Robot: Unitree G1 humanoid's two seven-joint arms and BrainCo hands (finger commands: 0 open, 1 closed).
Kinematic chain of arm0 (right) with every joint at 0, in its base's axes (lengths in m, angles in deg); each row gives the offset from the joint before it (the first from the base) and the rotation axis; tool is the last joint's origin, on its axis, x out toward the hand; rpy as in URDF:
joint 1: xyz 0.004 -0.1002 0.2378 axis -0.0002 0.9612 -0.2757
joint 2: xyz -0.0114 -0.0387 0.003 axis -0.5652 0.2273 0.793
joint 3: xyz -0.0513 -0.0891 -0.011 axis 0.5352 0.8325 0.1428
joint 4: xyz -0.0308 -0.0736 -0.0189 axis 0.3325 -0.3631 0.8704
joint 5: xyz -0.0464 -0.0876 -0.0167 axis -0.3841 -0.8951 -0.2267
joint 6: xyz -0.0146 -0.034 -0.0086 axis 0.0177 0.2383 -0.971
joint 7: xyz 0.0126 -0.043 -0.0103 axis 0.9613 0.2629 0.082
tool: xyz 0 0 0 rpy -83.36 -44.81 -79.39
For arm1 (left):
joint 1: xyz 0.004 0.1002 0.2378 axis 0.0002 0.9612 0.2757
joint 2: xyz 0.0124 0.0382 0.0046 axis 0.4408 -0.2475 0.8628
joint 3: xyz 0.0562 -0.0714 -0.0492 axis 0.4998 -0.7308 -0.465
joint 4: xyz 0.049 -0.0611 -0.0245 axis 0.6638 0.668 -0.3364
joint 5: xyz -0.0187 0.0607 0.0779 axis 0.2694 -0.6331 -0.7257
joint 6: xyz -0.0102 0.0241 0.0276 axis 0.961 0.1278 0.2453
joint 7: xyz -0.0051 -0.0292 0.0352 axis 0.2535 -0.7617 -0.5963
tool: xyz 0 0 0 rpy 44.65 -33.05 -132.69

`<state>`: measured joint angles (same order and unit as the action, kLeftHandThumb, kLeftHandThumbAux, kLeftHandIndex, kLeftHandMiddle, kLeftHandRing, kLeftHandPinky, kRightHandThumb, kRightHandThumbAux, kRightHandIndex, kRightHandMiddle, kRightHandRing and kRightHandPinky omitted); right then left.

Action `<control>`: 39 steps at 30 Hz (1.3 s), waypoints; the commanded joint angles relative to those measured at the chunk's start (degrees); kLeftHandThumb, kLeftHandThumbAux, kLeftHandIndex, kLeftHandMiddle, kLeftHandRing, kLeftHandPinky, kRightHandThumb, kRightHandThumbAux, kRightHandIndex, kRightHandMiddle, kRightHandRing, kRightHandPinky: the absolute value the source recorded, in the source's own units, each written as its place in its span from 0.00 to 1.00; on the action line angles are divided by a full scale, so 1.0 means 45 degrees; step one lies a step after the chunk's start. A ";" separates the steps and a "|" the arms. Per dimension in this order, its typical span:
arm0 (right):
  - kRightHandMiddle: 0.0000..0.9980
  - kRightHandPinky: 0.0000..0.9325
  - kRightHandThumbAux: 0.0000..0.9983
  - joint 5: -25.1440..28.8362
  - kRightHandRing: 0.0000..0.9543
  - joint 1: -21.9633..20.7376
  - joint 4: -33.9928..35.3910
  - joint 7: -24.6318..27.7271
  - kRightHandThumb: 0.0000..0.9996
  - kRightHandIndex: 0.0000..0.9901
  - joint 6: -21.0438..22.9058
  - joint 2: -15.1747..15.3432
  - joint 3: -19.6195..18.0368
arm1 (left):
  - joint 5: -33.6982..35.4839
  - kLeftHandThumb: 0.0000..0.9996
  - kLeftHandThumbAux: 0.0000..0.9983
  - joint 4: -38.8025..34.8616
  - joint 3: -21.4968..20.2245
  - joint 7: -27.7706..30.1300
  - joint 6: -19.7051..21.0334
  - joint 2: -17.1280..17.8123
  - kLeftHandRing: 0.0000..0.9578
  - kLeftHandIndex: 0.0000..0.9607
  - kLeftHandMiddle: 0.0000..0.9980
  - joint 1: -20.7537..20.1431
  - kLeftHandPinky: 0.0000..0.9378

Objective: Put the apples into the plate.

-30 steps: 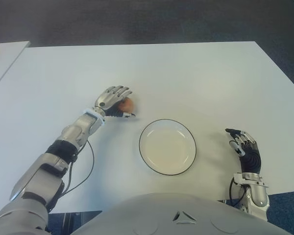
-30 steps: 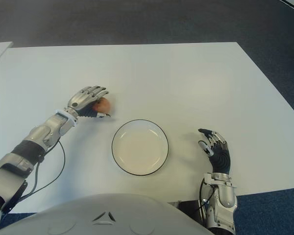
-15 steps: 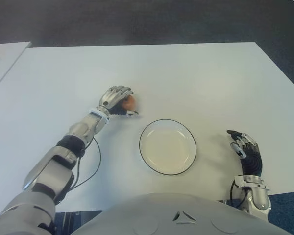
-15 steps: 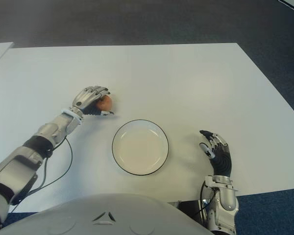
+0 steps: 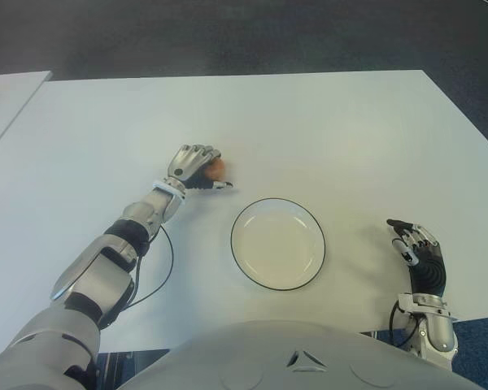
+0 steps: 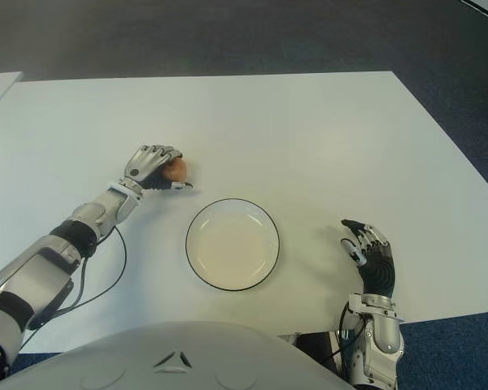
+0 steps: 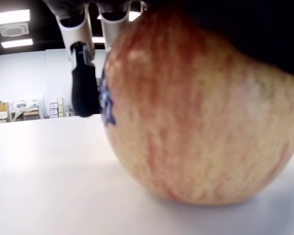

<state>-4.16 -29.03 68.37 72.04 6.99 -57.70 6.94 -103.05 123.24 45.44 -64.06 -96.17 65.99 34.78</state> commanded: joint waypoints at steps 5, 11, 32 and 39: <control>0.41 0.13 0.67 0.0267 0.29 0.0004 -0.0866 0.0008 0.20 0.41 0.1043 -0.0233 -0.0129 | 0.0110 0.74 0.70 0.0572 0.0615 0.1148 -0.0107 -0.0266 0.87 0.46 0.83 0.0948 0.87; 0.43 0.16 0.70 0.0226 0.31 -0.0100 -0.0751 -0.0088 0.19 0.42 0.1200 -0.0279 -0.0261 | 0.0388 0.74 0.70 0.0578 0.0604 0.1341 -0.0159 -0.0254 0.86 0.46 0.83 0.0936 0.86; 0.43 0.14 0.72 0.0285 0.33 -0.0332 -0.0497 -0.0183 0.22 0.41 0.1790 -0.0375 -0.0434 | 0.0467 0.74 0.70 0.0609 0.0816 0.1231 -0.0184 -0.0141 0.86 0.46 0.82 0.0811 0.86; 0.42 0.13 0.71 0.0299 0.32 -0.0360 -0.0507 -0.0141 0.23 0.41 0.1875 -0.0402 -0.0438 | 0.0610 0.74 0.70 0.0639 0.0691 0.1162 -0.0366 -0.0079 0.86 0.46 0.82 0.0683 0.84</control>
<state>-3.52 -31.35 68.64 71.31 12.17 -57.81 4.37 -99.27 123.47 46.48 -63.07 -97.35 66.46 34.45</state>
